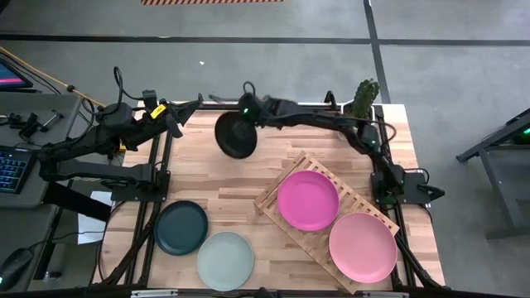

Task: Place and stack plates onto a shelf
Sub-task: Stack the black plate on top of the pink plate on the shelf, then stack the dark green plate on top of the light pink plate on the shelf

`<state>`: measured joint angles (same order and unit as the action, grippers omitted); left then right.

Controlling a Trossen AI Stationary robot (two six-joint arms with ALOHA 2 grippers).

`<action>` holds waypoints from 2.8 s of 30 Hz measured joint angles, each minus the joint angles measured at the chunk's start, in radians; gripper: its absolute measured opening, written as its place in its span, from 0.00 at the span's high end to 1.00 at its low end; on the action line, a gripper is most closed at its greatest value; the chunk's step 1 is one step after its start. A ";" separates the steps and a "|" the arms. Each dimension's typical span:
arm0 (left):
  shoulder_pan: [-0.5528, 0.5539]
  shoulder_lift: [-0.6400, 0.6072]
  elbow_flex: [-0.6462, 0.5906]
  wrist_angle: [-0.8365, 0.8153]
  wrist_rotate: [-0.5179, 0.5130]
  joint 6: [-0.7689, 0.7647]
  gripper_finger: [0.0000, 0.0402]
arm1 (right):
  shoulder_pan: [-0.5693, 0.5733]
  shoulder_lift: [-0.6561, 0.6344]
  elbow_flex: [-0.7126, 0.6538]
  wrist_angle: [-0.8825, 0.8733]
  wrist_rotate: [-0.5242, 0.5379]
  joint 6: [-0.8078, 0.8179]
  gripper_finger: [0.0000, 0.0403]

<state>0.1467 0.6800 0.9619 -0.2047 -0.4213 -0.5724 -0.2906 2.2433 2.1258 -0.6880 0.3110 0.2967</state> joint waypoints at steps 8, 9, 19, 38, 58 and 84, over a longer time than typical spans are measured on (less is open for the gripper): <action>0.000 0.000 0.000 0.000 0.000 0.000 1.00 | -0.037 -0.152 0.001 -0.120 -0.138 -0.109 1.00; 0.000 0.000 0.000 0.000 0.000 0.000 1.00 | -0.038 -0.175 0.000 -0.146 -0.157 -0.127 1.00; 0.001 0.000 0.000 0.001 -0.011 0.046 1.00 | -0.053 -0.469 -0.002 -0.347 -0.360 -0.268 1.00; 0.003 0.001 0.000 0.048 -0.024 0.053 1.00 | 0.123 -1.048 -0.658 -0.277 -0.647 0.047 1.00; 0.003 0.000 0.000 0.047 -0.034 0.052 1.00 | 0.187 -1.061 -0.820 -0.213 -0.659 0.115 1.00; 0.003 0.000 0.000 0.046 -0.035 0.078 1.00 | 0.173 -1.060 -0.740 -0.209 -0.721 0.138 0.47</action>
<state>0.1493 0.6804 0.9619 -0.1590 -0.4561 -0.4946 -0.1177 1.1831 1.3856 -0.8974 -0.4103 0.4346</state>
